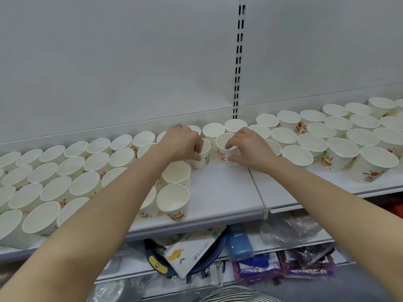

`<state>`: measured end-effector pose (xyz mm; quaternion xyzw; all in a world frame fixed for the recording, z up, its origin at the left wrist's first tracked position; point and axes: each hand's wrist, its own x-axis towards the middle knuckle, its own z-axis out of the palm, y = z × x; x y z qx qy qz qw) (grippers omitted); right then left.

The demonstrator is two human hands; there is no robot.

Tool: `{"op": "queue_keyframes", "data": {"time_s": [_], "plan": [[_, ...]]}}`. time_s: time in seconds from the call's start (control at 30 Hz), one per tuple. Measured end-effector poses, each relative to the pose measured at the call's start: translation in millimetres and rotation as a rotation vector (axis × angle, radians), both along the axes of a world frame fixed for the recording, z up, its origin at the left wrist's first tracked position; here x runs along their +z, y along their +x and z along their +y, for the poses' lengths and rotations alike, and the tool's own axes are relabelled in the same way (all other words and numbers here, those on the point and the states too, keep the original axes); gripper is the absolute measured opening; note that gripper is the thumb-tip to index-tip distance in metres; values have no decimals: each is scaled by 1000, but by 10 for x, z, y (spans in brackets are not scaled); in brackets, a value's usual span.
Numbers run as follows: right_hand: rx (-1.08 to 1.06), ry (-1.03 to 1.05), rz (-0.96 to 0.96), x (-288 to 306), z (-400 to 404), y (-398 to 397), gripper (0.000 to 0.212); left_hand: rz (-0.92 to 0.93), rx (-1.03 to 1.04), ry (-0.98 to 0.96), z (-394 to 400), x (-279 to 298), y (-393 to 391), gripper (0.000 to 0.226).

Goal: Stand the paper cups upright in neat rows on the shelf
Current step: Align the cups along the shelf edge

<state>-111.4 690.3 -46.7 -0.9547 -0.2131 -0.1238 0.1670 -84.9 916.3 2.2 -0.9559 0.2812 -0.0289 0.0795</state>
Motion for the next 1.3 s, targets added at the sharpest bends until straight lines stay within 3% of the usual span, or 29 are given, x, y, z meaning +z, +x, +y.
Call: {"op": "queue_keyframes", "data": {"time_s": [0.13, 0.33, 0.9, 1.03, 1.13, 1.3], "plan": [[-39, -10, -72, 23, 148, 52, 30, -5, 6, -64, -52, -61, -5, 21], [-34, 89, -34, 31, 154, 45, 2, -6, 43, -56, 41, -68, -14, 14], [-100, 116, 16, -62, 205, 27, 11, -89, 45, 42, 41, -68, -77, 15], [-97, 185, -34, -13, 145, -64, 18, -50, 50, -116, 47, -61, -102, 36], [-129, 231, -107, 81, -74, -131, 15, -101, 57, -341, -44, 50, -67, 29], [-190, 192, -179, 148, -489, -327, 7, -53, 14, -322, -637, 107, 214, 23]]}}
